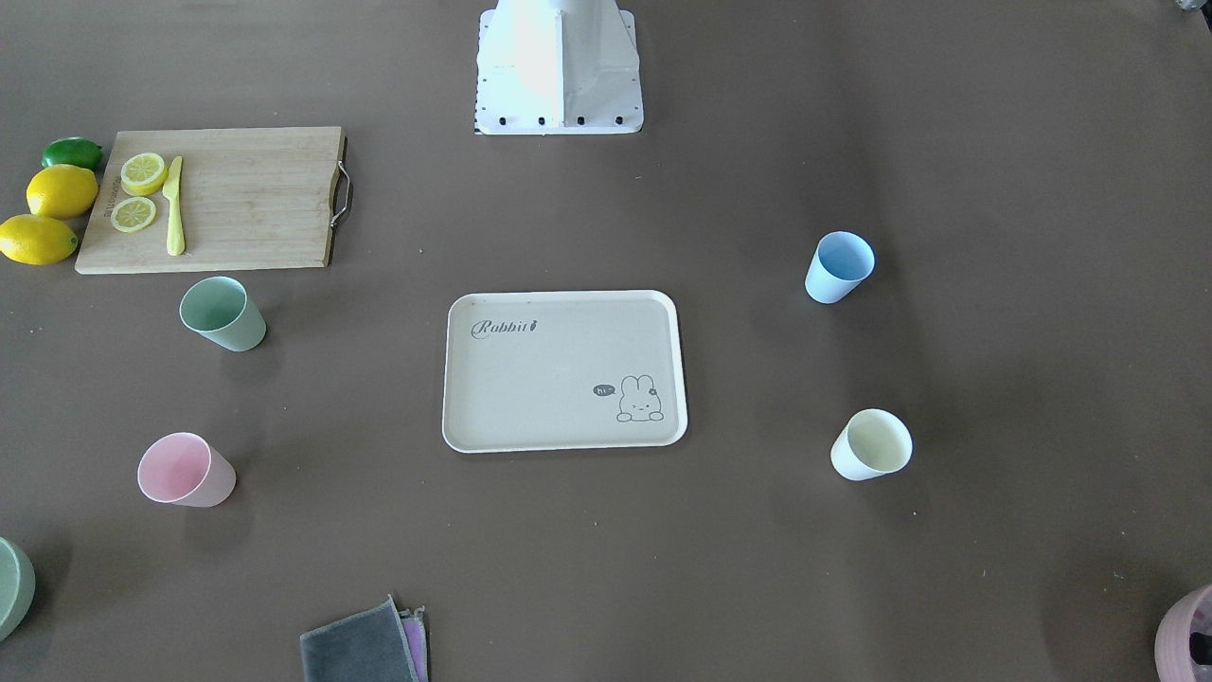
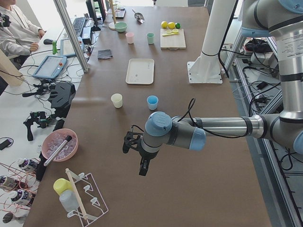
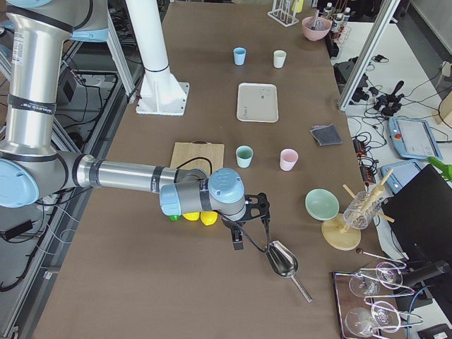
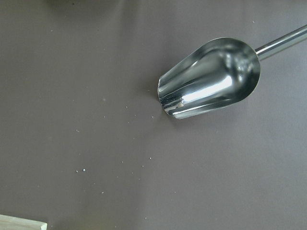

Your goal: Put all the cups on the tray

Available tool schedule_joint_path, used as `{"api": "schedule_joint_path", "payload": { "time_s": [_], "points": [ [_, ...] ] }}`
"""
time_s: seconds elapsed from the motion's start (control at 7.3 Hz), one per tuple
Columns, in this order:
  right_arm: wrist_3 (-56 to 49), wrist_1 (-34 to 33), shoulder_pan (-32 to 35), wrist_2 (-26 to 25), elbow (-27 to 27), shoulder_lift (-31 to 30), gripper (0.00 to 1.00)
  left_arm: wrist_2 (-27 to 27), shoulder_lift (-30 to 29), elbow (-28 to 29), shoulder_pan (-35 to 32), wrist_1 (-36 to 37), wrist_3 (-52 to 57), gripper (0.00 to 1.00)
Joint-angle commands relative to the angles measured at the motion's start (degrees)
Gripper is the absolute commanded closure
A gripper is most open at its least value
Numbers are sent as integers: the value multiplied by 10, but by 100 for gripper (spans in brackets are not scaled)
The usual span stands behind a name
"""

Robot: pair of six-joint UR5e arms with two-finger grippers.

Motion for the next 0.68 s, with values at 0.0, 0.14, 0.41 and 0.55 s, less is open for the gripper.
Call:
{"api": "schedule_joint_path", "payload": {
  "time_s": [0.0,0.14,0.41,0.55],
  "points": [
    [0,0,0,3,-1,1,0,-2,1,5,-1,-3,0,2],
    [1,-1,-1,4,-2,3,0,-2,2,3,-1,-3,-2,2],
    [1,-1,-1,18,0,1,0,-2,5,-4,1,-5,-1,2],
    [2,-1,-1,50,0,1,0,-21,6,-4,0,-15,-3,2]
  ]
}}
